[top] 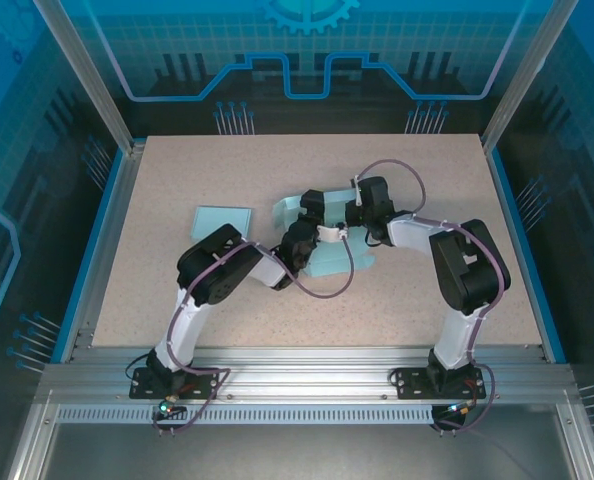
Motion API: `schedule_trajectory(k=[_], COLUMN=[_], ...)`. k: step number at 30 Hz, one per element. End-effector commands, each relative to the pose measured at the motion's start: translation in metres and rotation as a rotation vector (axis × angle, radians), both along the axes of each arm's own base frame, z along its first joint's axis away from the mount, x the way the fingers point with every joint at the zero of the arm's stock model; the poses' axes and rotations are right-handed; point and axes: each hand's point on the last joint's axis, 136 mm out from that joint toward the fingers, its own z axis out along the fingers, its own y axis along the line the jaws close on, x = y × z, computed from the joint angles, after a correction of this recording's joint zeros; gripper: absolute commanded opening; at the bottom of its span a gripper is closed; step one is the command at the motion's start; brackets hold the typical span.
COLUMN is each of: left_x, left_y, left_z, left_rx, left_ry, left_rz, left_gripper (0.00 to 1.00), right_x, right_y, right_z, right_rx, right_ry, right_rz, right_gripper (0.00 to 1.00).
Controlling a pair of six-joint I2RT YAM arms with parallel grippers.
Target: Fold the paper box
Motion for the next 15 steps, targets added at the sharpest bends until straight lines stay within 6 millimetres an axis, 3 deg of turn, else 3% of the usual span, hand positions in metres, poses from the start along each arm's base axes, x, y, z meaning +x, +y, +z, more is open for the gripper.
schedule_trajectory(k=[1, 6, 10, 15], left_x=[-0.03, -0.062, -0.073, -0.08], left_y=[-0.022, -0.013, 0.023, 0.052], left_z=[0.083, 0.133, 0.16, 0.144], left_rx=[-0.278, -0.494, -0.702, -0.724], left_ry=[-0.1, -0.17, -0.183, -0.161], left_rz=[-0.049, -0.005, 0.142, 0.237], left_gripper=[0.99, 0.99, 0.99, 0.99], right_x=[-0.01, -0.02, -0.029, -0.039], right_y=[0.016, 0.02, 0.017, 0.015], right_z=[0.001, 0.003, 0.003, 0.007], right_rx=[-0.062, -0.129, -0.188, -0.191], right_ry=[0.011, -0.006, -0.02, -0.03], right_rz=[0.029, 0.045, 0.021, 0.011], right_gripper=[0.03, 0.0, 0.0, 0.0])
